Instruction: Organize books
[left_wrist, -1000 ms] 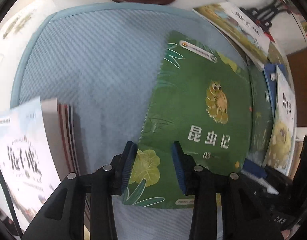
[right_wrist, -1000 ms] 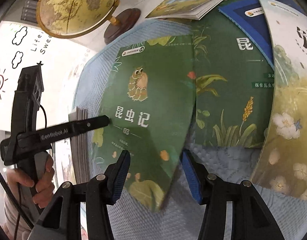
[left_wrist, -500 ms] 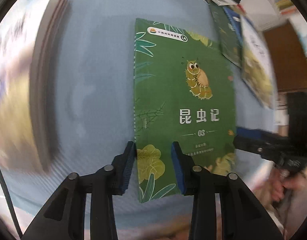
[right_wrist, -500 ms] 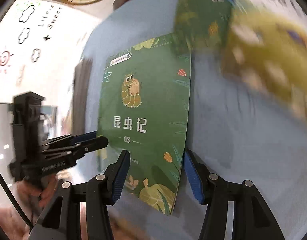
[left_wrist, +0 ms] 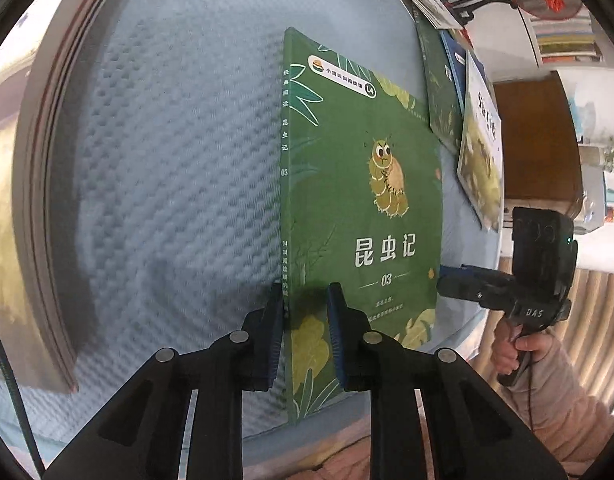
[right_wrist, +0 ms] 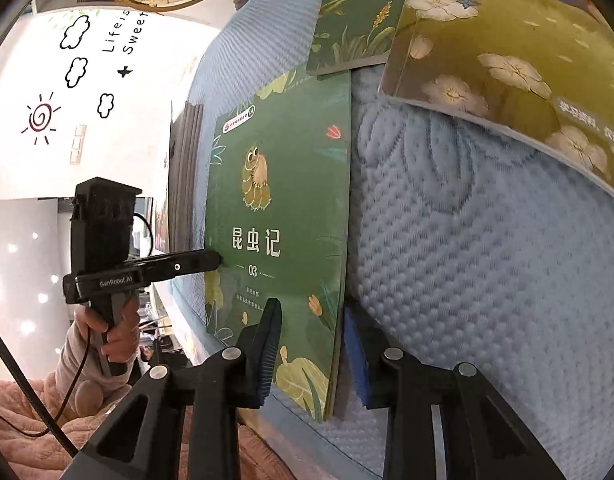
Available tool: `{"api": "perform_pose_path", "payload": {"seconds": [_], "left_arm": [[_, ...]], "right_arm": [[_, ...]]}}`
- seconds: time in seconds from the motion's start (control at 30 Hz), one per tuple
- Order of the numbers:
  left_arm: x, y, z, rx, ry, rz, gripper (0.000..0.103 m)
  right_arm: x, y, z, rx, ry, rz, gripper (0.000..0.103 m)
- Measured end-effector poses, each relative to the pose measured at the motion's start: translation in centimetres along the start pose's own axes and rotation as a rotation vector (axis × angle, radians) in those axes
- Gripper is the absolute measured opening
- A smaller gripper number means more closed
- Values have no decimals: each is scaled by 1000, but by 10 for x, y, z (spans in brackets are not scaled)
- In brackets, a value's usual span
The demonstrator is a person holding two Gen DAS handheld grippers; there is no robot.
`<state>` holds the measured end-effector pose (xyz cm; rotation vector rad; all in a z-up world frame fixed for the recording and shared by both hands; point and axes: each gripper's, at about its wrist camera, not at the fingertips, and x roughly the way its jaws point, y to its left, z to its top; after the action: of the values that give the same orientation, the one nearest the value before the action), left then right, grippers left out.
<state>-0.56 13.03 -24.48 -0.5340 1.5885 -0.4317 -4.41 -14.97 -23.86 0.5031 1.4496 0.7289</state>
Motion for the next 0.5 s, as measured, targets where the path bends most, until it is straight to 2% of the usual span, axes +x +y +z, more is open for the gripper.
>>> {"api": "perform_pose_path", "payload": {"seconds": [0.27, 0.5], "left_arm": [[9, -14, 17, -18, 46, 73, 20], [8, -4, 23, -53, 54, 37, 20]], "right_arm": [[-4, -11, 5, 12, -2, 34, 29], [-7, -14, 8, 20, -9, 68, 29]]}}
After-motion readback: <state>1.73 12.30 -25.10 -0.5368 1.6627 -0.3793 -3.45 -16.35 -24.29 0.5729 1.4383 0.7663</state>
